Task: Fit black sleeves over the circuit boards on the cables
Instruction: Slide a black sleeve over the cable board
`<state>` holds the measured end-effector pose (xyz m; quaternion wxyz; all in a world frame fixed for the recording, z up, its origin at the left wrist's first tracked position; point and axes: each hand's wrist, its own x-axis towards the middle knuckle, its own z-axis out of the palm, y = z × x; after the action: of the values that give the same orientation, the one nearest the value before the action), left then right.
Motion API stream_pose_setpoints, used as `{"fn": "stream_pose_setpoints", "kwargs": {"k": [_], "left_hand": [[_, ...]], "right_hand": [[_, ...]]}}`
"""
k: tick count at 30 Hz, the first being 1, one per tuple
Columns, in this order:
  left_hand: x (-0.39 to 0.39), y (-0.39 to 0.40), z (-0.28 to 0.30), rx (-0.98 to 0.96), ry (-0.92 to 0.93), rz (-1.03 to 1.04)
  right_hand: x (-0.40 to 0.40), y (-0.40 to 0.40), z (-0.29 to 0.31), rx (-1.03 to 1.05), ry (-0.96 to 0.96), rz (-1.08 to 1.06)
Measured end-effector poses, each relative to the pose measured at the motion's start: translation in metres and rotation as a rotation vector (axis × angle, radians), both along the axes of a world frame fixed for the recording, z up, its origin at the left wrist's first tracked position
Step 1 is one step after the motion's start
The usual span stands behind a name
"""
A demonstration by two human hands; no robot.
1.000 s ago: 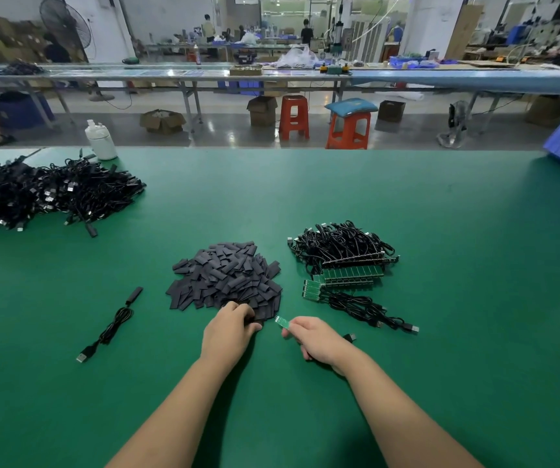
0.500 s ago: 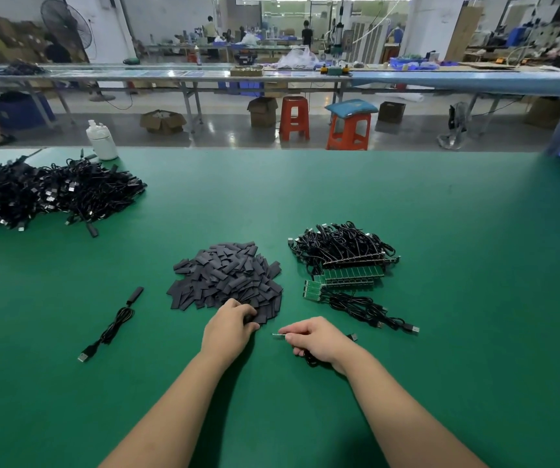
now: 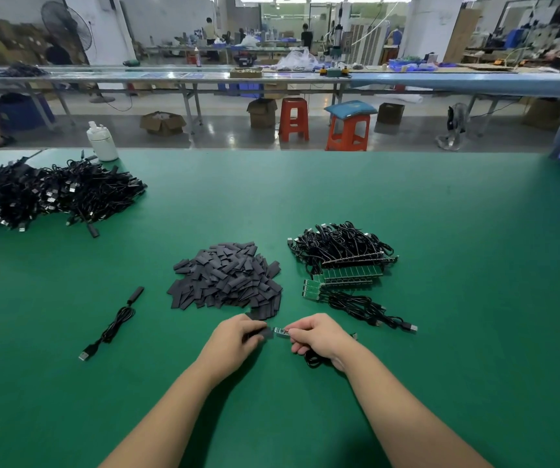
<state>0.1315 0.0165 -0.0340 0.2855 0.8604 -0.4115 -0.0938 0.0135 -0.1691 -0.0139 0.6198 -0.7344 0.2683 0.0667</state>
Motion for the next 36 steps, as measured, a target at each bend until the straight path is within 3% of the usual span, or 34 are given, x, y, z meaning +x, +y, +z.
{"fn": "stream_pose_setpoints", "kwargs": {"k": [12,23,36], "left_hand": [[-0.020,0.004,0.000,-0.190,0.178,0.126],[-0.018,0.006,-0.002,-0.141,0.175,0.093],[-0.021,0.004,0.007,-0.095,0.013,0.041]], "right_hand": [[0.002,0.001,-0.003,-0.026,-0.002,0.028],[0.001,0.000,-0.008,-0.037,-0.014,0.028],[0.000,0.002,-0.011,-0.075,-0.017,0.059]]}}
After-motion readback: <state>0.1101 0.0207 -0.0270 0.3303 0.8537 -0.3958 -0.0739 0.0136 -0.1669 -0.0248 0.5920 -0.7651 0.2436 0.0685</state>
